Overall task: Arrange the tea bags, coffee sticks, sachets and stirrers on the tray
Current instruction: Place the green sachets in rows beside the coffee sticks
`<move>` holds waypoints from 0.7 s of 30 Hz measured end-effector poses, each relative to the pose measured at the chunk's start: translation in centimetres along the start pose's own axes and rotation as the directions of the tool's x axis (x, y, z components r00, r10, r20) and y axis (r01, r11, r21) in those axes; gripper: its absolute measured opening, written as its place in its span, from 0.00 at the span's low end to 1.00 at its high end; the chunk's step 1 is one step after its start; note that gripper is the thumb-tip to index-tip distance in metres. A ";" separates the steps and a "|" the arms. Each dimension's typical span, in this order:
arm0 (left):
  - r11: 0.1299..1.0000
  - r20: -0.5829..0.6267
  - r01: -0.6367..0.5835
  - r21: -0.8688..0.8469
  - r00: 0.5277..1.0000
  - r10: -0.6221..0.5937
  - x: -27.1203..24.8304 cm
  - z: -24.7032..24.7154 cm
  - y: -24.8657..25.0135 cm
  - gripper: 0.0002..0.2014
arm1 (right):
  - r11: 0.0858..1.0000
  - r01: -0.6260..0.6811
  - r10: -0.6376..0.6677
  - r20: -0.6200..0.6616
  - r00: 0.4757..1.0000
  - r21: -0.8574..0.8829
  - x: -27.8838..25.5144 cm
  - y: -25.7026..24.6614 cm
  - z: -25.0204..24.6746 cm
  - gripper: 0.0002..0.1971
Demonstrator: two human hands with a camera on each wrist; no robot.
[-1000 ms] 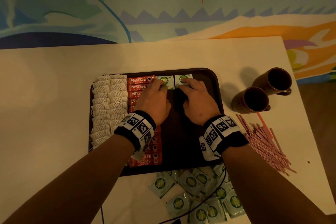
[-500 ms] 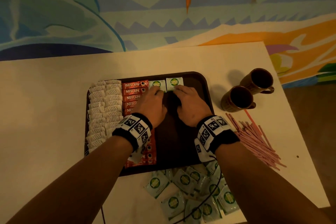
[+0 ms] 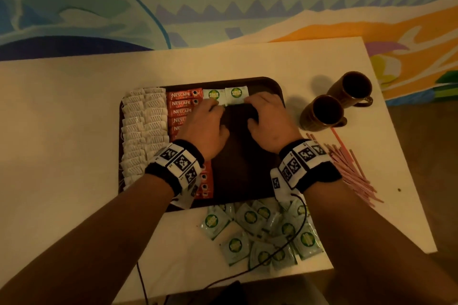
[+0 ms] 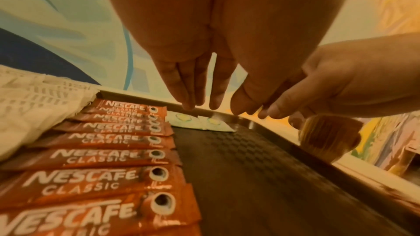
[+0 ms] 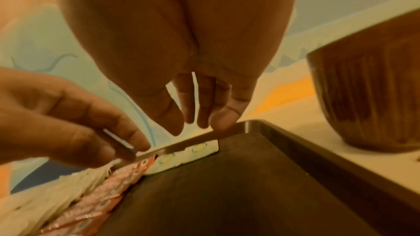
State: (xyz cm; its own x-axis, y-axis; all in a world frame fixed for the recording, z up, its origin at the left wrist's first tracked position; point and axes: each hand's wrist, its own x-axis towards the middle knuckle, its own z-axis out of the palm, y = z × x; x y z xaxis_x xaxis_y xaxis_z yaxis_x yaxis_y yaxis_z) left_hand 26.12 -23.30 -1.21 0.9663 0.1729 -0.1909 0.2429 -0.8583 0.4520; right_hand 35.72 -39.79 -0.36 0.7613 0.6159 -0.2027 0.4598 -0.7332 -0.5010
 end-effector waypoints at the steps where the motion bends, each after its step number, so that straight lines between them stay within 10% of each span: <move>1: 1.000 0.001 -0.010 -0.019 1.000 0.010 -0.9 -0.2 0.3 0.21 | 1.000 -0.023 0.023 0.003 1.000 0.020 -0.9 0.0 -0.6 0.22; 12: 0.998 0.321 0.043 -0.038 0.947 -0.029 -12.8 2.4 3.4 0.01 | 0.978 -0.168 0.205 0.435 0.877 -0.122 -14.0 0.6 -0.2 0.05; 21: 0.994 0.299 -0.038 0.106 0.954 0.004 -15.0 6.7 6.6 0.26 | 0.955 -0.075 0.185 0.380 0.906 -0.286 -16.9 0.8 2.0 0.18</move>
State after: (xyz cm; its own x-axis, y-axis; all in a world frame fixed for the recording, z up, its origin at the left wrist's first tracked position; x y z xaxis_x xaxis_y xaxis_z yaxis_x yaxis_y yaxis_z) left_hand 12.70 -34.74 -1.22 0.8975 0.0168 -0.4408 0.1958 -0.9106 0.3641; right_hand 22.29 -50.17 0.99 0.6012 0.5322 -0.5960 0.5129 -0.8290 -0.2229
